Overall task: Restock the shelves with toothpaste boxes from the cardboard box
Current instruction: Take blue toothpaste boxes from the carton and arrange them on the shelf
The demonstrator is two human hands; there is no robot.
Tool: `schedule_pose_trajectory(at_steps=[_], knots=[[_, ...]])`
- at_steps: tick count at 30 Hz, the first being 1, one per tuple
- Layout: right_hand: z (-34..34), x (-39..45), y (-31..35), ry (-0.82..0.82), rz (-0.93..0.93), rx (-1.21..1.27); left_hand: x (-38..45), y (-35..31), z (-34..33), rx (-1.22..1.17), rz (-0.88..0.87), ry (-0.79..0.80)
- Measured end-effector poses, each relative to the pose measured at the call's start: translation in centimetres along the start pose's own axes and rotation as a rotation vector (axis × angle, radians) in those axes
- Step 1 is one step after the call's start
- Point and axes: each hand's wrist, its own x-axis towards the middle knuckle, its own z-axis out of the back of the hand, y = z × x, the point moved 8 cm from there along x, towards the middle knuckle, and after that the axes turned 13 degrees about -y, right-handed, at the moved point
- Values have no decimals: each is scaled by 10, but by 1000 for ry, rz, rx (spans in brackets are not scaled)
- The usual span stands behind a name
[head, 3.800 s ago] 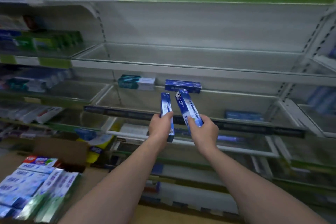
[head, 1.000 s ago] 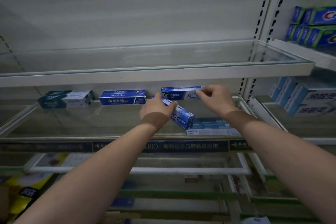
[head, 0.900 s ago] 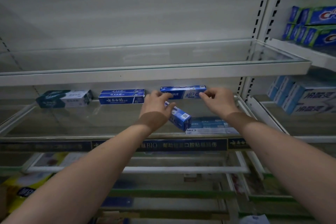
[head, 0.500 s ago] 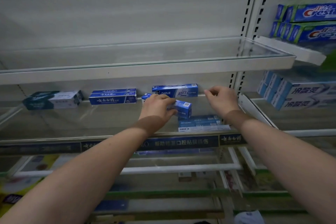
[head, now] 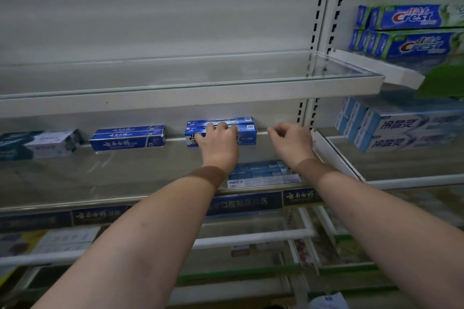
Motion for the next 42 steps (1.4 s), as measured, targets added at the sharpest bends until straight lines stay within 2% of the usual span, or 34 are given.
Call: schedule_pose_trajectory(at_steps=[13, 17, 22, 28, 31, 34, 39, 42], knots=[[-8, 4, 10, 3, -15, 44, 6, -2, -5, 73, 15, 16], [-12, -5, 15, 20, -18, 35, 3, 0, -4, -35, 40, 47], [-28, -22, 37, 101, -20, 44, -10, 23, 22, -152, 98, -13], [-65, -61, 98, 231, 74, 10, -32, 97, 63, -95, 249, 36], [-85, -95, 145, 300, 182, -10, -48, 150, 87, -71, 305, 48], [-107, -132, 195, 369, 191, -10, -70, 213, 114, -21, 365, 74], [-142, -204, 297, 451, 309, 4, -115, 315, 185, -56, 510, 1], [-161, -258, 358, 503, 377, 57, -145, 375, 225, -14, 522, -34]])
